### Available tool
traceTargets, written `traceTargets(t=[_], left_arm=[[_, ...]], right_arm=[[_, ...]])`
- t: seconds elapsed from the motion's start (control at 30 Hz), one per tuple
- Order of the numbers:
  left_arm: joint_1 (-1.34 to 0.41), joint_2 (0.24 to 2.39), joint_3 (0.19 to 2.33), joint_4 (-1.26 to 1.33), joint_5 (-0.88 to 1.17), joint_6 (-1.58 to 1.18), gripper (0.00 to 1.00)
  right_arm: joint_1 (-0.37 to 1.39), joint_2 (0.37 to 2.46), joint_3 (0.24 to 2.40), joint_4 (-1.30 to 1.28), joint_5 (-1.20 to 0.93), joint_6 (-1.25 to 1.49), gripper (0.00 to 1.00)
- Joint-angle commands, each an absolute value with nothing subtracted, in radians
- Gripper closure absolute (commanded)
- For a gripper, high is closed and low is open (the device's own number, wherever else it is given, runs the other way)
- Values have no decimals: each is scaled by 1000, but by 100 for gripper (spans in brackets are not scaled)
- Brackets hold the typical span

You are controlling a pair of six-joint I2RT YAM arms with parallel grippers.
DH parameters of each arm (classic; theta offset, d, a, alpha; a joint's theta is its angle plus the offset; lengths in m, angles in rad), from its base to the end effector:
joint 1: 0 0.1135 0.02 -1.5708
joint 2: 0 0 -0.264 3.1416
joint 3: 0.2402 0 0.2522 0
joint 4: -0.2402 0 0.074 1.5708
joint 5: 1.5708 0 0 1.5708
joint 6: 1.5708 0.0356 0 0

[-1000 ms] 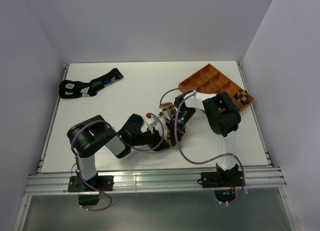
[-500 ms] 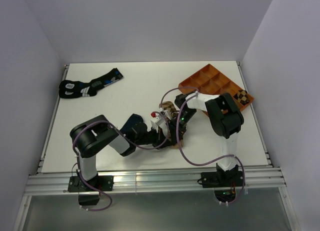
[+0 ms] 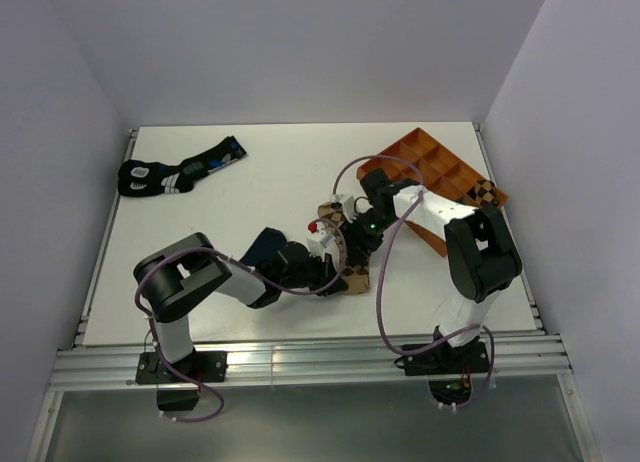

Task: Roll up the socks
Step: Roll the sock at the center of the board.

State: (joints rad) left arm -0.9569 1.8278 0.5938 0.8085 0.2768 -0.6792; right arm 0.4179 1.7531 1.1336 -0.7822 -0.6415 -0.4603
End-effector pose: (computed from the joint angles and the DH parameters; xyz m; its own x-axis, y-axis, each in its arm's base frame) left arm 0.1783 -0.2699 0.1128 -0.7690 0.0423 -0.6378 0.5740 0.4848 -0.6599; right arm 0.2833 0.1491 0.1787 -0.6218 -0.6655 -0.4128 -0.7740 0.4417 0.4537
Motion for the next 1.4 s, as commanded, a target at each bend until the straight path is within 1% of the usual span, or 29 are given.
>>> traceTargets(t=[0.0,0.1,0.17,0.23,0.4,0.7,0.8,0.93,1.17,1.3,1.37], left_arm=[[-966,1795,623,719,226,-703,100],[-973,1792,635,696,212,-710,100],[-976,1790,641,689,203,-715,100],[-979,1784,643,684,193,-719,100],[-983,1769,649,657,175,-723,100],[-983,1749,692,537,144,-692,100],[-982,1759,718,473,135,-689,100],[-962,1761,707,457,161,-732,100],[-911,1770,712,396,245,-827,100],[-902,1789,742,347,290,-844,100],[-894,1799,753,333,324,-862,100]], right_arm=[[397,1713,1120,-675,-494,-362,53],[397,1750,1135,-655,-434,-328,60],[400,1793,1150,-643,-390,-308,68],[399,1819,1169,-626,-345,-292,73],[414,1913,1225,-635,-292,-267,78],[462,2011,1330,-649,-291,-252,79],[466,2003,1328,-638,-287,-247,79],[463,1945,1293,-620,-305,-249,78],[445,1838,1247,-595,-327,-224,71],[420,1755,1215,-574,-341,-216,62],[414,1709,1194,-563,-350,-216,62]])
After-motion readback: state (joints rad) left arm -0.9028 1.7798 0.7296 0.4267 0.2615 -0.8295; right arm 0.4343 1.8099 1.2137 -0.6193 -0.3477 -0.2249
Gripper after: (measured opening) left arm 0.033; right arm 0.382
